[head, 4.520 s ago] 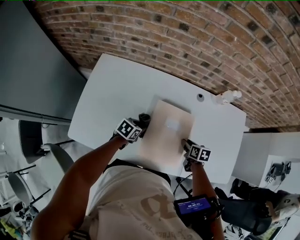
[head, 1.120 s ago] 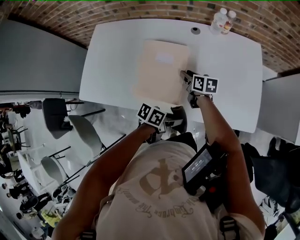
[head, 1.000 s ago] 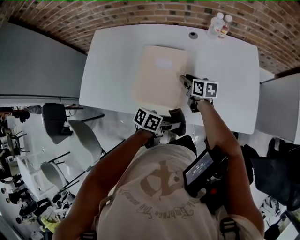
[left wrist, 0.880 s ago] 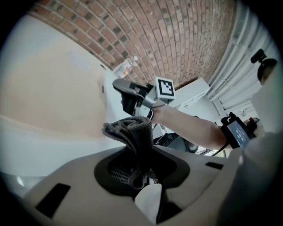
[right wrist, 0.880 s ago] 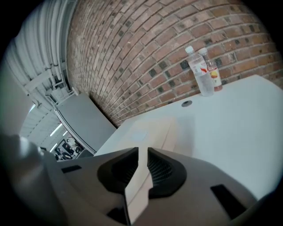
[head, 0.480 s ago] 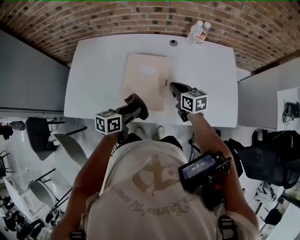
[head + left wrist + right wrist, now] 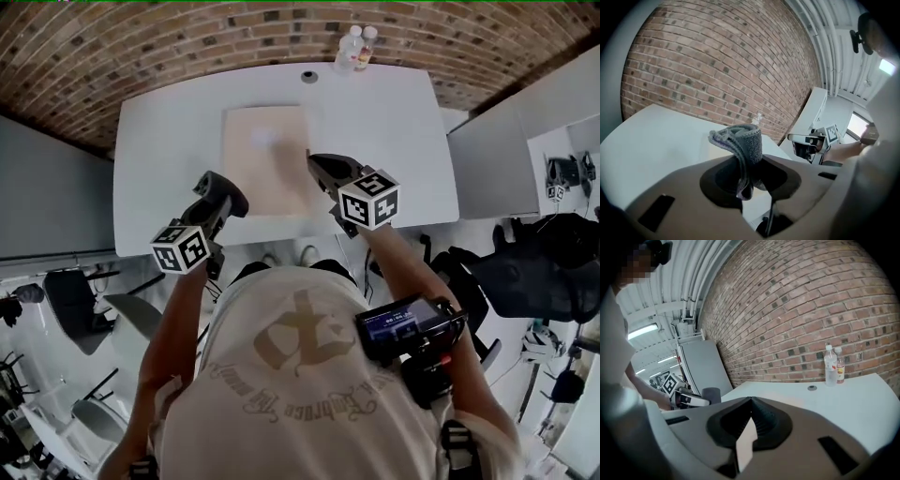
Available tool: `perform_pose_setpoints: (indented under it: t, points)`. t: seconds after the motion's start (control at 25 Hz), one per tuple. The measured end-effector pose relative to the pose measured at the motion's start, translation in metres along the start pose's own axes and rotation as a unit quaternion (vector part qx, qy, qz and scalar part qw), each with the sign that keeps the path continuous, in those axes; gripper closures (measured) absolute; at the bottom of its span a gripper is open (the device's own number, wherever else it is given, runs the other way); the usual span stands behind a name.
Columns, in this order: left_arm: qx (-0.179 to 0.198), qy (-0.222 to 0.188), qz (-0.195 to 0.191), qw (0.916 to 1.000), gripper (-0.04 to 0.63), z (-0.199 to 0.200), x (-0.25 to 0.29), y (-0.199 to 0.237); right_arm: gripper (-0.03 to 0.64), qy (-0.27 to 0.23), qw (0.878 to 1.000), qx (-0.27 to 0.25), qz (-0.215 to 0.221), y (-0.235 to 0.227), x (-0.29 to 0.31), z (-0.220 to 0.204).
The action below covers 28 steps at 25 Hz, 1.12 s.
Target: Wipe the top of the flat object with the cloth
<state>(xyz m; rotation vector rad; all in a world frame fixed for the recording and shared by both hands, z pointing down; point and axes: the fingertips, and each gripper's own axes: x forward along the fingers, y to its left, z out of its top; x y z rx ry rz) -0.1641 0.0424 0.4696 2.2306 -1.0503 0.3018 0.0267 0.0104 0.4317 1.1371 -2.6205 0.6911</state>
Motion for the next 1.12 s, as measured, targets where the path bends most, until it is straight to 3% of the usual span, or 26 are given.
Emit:
perform_pose_setpoints:
  t: [0.2,0.56,1.12]
  points:
    - [0.015,-0.006,-0.020,0.9997,0.483,0.000,0.006,-0.013,0.597,-0.010,1.000,-0.014,-0.011,0.009,-0.014,-0.006]
    - [0.054,0.010,-0.062,0.9966,0.483,-0.001,0.015,-0.040,0.597,-0.040,0.998,0.023,-0.046,0.008,-0.040,-0.028]
    - [0.073,0.016,-0.078,0.9942,0.483,0.010,0.025,-0.040,0.597,-0.038,0.996,0.033,-0.071,0.002,-0.040,-0.037]
